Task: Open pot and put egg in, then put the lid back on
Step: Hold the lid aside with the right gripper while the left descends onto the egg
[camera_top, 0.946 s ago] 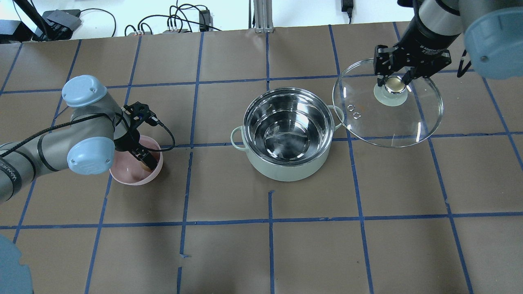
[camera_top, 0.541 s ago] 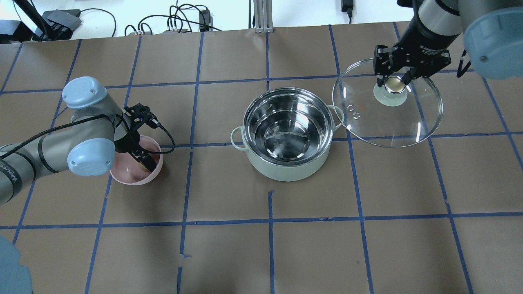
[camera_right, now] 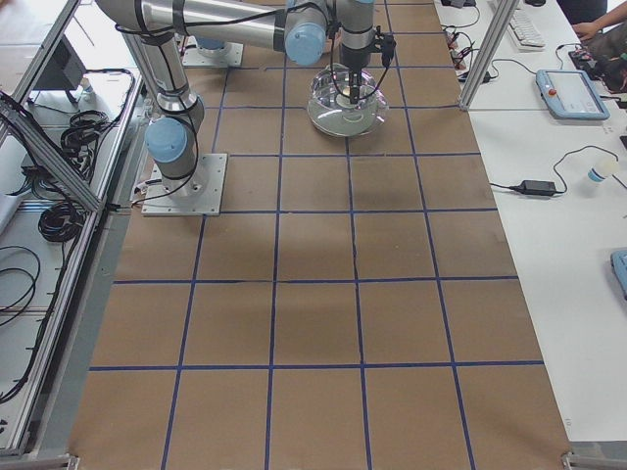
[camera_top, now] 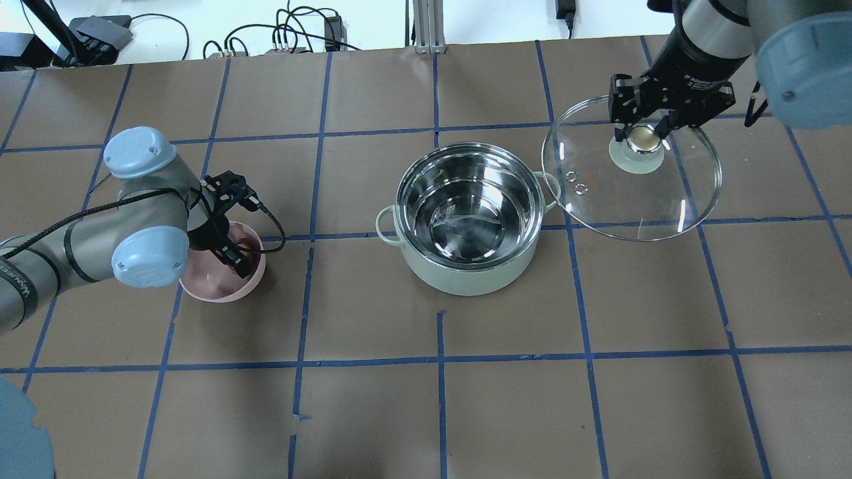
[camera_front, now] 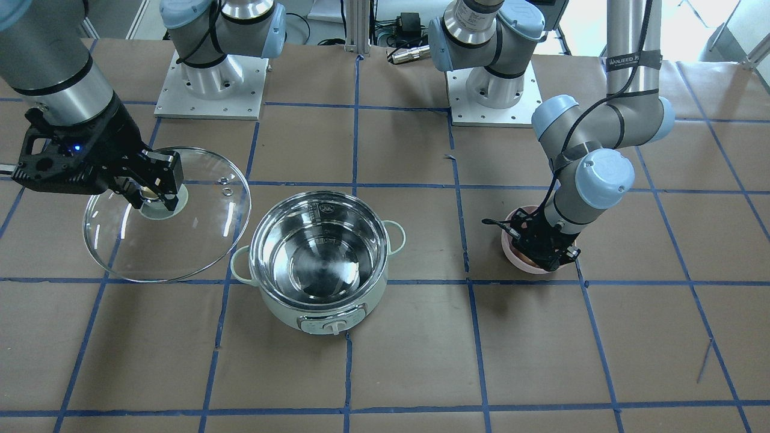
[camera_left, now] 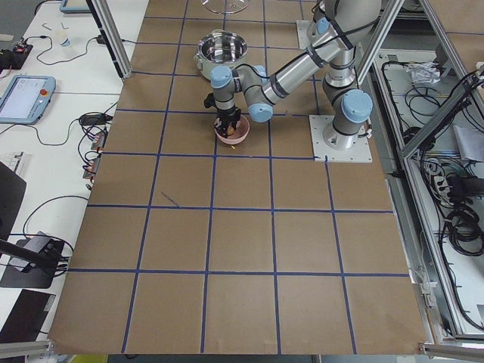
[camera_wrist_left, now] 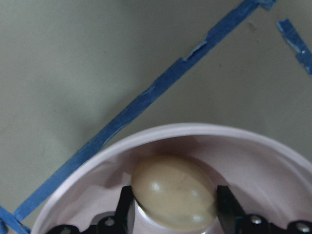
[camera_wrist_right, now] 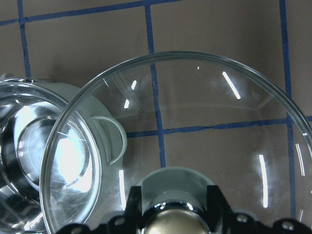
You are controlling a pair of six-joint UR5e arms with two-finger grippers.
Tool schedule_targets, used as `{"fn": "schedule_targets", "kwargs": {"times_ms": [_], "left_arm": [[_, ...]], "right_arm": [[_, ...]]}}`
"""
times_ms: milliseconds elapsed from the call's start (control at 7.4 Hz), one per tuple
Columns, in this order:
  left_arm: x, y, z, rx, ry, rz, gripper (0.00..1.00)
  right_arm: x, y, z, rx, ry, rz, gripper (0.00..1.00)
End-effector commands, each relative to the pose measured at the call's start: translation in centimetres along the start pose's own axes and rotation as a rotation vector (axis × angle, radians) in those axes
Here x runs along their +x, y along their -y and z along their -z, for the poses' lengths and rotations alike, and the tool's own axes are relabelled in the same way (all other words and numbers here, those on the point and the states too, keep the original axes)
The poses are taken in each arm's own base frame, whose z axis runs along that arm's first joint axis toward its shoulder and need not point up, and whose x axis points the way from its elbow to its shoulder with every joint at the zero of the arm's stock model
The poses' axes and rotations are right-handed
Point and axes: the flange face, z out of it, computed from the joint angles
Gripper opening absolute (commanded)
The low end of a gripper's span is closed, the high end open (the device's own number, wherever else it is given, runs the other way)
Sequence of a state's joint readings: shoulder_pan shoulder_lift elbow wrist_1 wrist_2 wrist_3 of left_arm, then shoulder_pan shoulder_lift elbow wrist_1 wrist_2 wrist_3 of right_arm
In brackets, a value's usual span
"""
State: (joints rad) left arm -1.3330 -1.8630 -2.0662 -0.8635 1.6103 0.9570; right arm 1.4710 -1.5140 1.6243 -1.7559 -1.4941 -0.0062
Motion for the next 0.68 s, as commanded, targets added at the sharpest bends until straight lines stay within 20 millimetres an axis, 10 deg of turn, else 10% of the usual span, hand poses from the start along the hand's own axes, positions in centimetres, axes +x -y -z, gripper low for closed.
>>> {"fn": "schedule_targets", "kwargs": {"times_ms": [0,541], "left_arm": [[0.05,-0.03,-0.1,-0.002,-0.002,0.001,0.4],[0.28,-0.22,-0.44,-0.01,-0.009,0.001,0.6]], "right_arm": [[0.0,-0.02,-0.02,-0.001,0.0,0.0,0.32],[-0.26,-0.06,-0.02,0.0,0.002,0.002,0.32]]}}
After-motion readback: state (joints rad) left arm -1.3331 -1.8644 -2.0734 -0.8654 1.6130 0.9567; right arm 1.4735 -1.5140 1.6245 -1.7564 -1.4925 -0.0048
